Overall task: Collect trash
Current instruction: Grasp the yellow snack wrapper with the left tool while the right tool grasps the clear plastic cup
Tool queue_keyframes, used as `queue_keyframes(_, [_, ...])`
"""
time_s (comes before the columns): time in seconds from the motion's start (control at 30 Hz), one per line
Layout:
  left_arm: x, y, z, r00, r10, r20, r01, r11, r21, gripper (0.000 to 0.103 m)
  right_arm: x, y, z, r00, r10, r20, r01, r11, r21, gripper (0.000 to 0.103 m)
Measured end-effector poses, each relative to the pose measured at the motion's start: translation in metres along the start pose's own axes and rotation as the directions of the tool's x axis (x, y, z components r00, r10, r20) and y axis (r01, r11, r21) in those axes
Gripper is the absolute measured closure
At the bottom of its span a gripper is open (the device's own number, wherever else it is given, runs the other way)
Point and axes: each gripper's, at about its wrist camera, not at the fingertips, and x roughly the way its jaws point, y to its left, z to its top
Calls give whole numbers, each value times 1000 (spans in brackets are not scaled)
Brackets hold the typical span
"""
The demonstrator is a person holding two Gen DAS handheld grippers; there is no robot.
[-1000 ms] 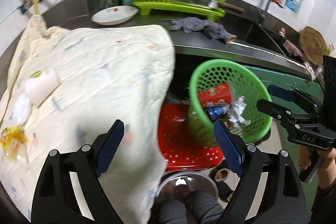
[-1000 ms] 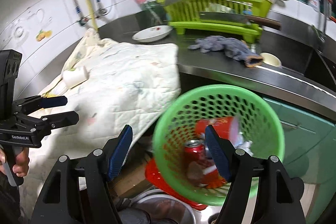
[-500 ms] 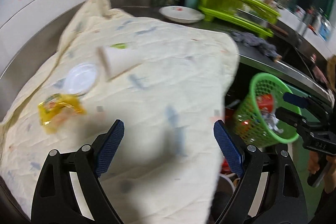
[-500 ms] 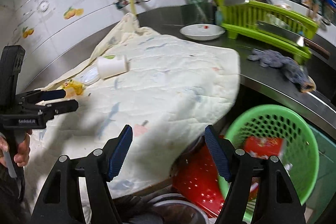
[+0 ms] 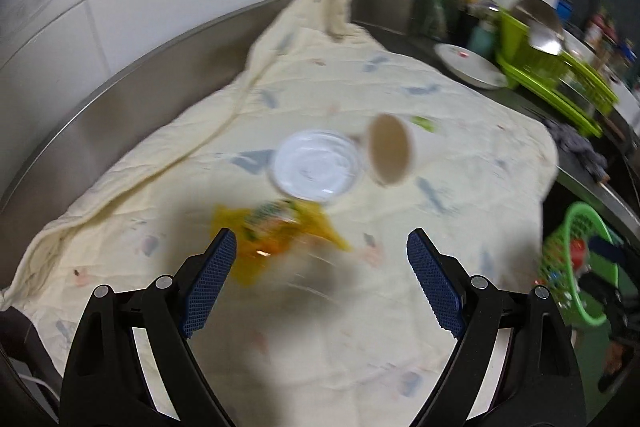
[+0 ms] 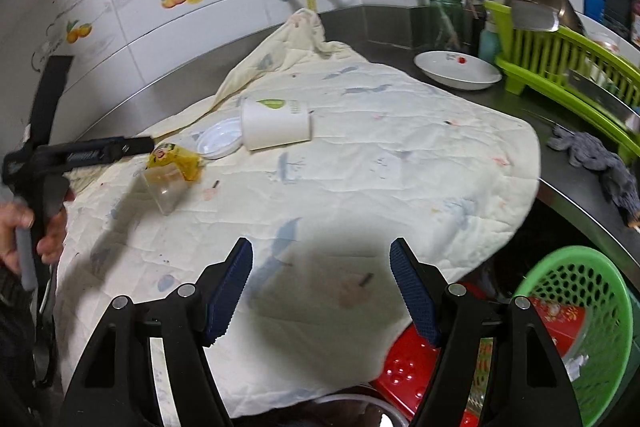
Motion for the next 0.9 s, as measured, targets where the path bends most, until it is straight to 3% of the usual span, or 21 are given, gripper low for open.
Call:
queue_keyframes(0.4, [44, 53, 11, 995, -74, -72, 75, 997, 13, 17, 24, 25, 9, 999, 14, -43, -15, 999, -29, 34])
queue_keyframes(0.47, [52, 58, 10, 988, -128, -88, 130, 991, 16, 17, 29, 29, 10, 998, 16, -53, -17, 999, -33, 34])
queue_keyframes(0.77, [76, 61, 5, 970, -216, -115, 217, 976, -8, 19, 40, 56, 16, 997, 33, -69, -37, 997, -63, 34])
queue_keyframes(0.83, [79, 62, 4, 964, -241, -110, 240, 971, -23, 26, 43, 62, 16, 997, 37, -72, -42, 997, -70, 34])
queue_keyframes(0.9, [80, 64, 3, 956, -276, -104, 272, 961, -46, 46, 47, 69, 17, 996, 45, -77, -51, 996, -76, 34])
